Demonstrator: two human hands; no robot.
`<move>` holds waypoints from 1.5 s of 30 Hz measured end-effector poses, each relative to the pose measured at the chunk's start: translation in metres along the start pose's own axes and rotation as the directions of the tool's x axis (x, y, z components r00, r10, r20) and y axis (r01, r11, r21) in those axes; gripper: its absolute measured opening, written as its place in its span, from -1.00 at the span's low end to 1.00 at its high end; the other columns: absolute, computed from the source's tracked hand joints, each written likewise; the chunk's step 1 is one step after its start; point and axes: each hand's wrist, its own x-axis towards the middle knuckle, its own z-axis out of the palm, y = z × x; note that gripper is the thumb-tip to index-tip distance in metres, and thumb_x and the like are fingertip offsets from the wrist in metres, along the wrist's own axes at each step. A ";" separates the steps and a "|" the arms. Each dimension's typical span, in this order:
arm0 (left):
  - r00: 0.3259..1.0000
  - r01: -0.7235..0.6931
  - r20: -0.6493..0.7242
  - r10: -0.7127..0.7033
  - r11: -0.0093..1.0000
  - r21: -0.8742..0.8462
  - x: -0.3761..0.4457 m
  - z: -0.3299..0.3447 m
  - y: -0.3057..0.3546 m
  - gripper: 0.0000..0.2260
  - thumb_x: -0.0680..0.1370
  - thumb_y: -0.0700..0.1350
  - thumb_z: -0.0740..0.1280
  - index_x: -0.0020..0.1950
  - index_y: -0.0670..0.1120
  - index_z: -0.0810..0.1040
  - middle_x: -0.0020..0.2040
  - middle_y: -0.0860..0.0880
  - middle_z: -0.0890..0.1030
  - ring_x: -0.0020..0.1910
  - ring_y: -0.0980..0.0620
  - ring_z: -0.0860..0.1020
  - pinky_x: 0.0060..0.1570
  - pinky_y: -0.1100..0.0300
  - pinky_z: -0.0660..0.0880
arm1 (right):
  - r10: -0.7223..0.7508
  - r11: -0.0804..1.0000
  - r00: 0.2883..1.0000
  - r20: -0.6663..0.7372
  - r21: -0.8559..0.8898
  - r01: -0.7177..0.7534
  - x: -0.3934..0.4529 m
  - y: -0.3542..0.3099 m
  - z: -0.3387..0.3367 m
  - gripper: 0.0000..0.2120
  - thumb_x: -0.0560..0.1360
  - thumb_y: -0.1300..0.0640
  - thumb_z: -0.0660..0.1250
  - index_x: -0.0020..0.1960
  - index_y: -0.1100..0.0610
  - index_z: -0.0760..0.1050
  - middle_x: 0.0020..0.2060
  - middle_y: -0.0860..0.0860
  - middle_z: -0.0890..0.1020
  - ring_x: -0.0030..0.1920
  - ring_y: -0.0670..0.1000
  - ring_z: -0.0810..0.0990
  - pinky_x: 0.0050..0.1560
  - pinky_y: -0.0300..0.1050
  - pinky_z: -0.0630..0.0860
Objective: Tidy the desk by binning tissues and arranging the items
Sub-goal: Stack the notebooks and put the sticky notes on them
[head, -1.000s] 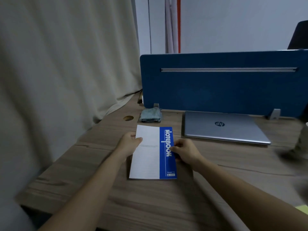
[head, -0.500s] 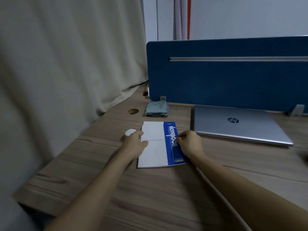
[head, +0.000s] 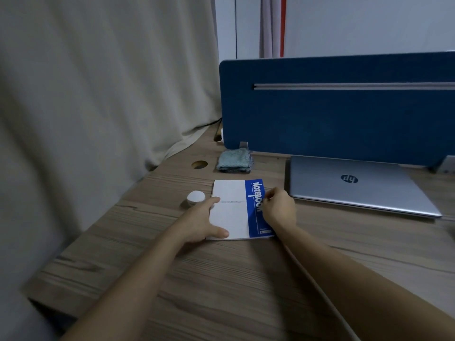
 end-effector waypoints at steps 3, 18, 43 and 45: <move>1.000 -0.013 0.015 0.013 1.000 -0.007 0.000 0.001 0.001 -0.05 0.32 0.01 0.61 0.58 0.12 0.14 0.55 -0.05 0.30 0.44 -0.04 0.36 0.37 0.04 0.34 | -0.033 0.997 0.997 0.067 -0.062 0.037 -0.001 0.000 -0.005 -0.81 0.56 0.05 0.27 0.09 0.14 0.49 0.10 0.11 0.63 -0.02 0.09 0.60 -0.09 -0.01 0.54; 0.999 -0.051 -0.005 0.050 0.994 -0.100 -0.010 0.011 0.002 0.02 0.25 0.03 0.61 0.59 0.11 0.12 0.46 0.01 0.42 0.34 0.09 0.43 0.35 0.07 0.40 | -0.251 0.948 0.939 0.233 -0.135 0.287 -0.014 0.018 -0.024 -0.72 0.55 0.05 0.33 0.21 0.15 0.54 0.20 0.11 0.58 0.11 0.07 0.58 0.03 -0.06 0.57; 0.989 -0.146 -0.039 0.144 0.988 -0.054 -0.007 0.023 0.017 -0.19 0.36 -0.08 0.52 0.52 0.14 0.21 0.30 0.17 0.53 0.06 0.30 0.56 0.17 0.16 0.53 | -0.377 0.858 0.831 0.410 -0.183 0.480 -0.020 0.039 -0.057 -0.38 0.33 -0.16 0.52 0.30 0.04 0.45 0.20 -0.01 0.49 0.06 -0.08 0.43 0.04 -0.19 0.43; 0.988 -0.152 -0.024 0.151 0.987 -0.043 -0.001 0.024 0.022 -0.22 0.38 -0.09 0.51 0.51 0.16 0.22 0.23 0.24 0.52 0.01 0.36 0.53 0.11 0.22 0.52 | -0.374 0.865 0.851 0.368 -0.193 0.464 -0.023 0.043 -0.059 -0.39 0.35 -0.16 0.51 0.31 0.05 0.45 0.22 0.01 0.48 0.08 -0.06 0.43 0.09 -0.16 0.44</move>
